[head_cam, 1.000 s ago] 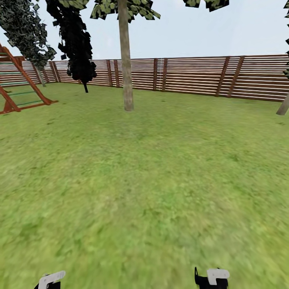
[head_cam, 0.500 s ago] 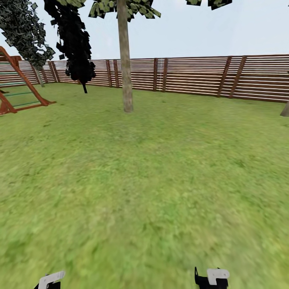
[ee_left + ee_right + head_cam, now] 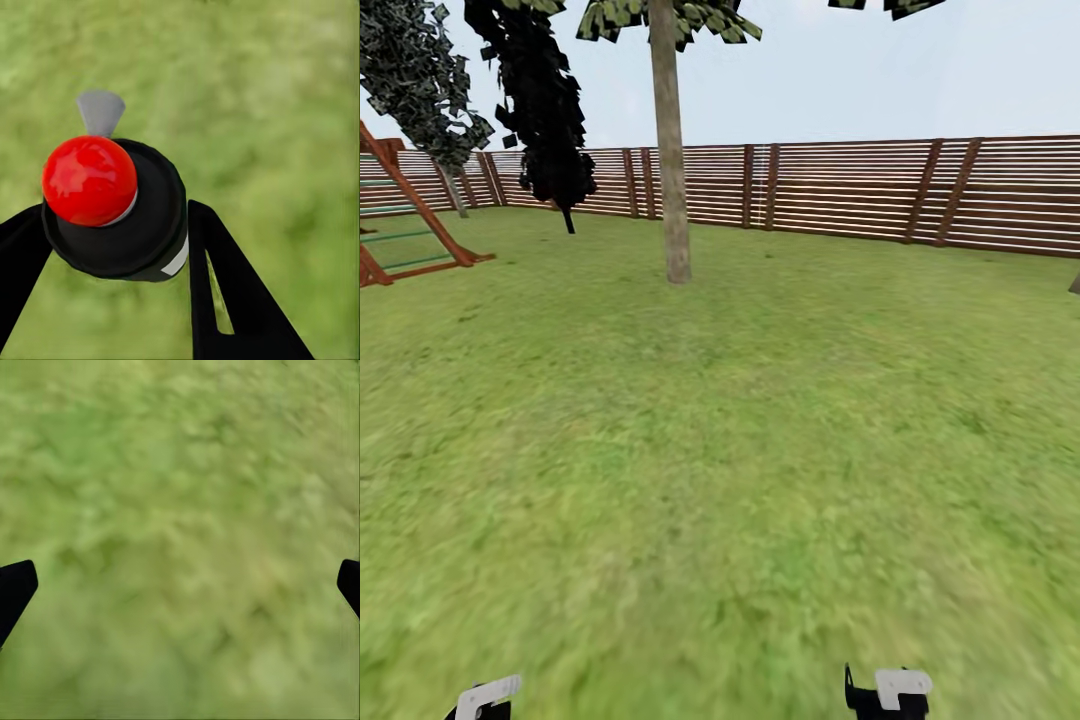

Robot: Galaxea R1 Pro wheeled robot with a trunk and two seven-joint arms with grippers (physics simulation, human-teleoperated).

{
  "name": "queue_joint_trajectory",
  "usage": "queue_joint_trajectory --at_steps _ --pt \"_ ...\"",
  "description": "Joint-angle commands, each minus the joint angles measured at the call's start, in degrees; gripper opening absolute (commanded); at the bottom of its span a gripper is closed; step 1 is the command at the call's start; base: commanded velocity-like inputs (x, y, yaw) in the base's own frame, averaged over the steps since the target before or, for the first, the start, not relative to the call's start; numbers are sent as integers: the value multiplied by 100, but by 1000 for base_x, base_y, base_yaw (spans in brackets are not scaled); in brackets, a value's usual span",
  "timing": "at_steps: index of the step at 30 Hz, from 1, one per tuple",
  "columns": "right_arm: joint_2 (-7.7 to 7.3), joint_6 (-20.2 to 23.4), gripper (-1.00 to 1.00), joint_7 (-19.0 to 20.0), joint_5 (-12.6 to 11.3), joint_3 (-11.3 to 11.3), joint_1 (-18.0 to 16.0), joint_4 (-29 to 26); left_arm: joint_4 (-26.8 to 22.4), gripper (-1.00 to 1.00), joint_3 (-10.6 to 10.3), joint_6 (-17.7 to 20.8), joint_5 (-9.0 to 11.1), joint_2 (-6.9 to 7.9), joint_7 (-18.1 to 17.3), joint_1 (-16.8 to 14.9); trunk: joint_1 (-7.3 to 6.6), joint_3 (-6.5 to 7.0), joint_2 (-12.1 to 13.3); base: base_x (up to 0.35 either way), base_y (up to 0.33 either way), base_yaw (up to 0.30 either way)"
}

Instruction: In the garden, pick up the pesticide atomizer on the floor and spray pesticide onto both trees until each tree trunk is fully covered.

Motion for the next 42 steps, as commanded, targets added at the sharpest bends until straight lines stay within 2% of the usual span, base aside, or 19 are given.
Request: queue_joint_trajectory --at_steps 1,42 --pt "0 0 100 0 0 0 0 0 -1 -100 1 0 2 0 -1 0 0 0 0 338 0 0" --pt "0 0 100 5 0 0 0 8 -1 -100 0 0 5 0 -1 0 0 0 0 338 0 0"
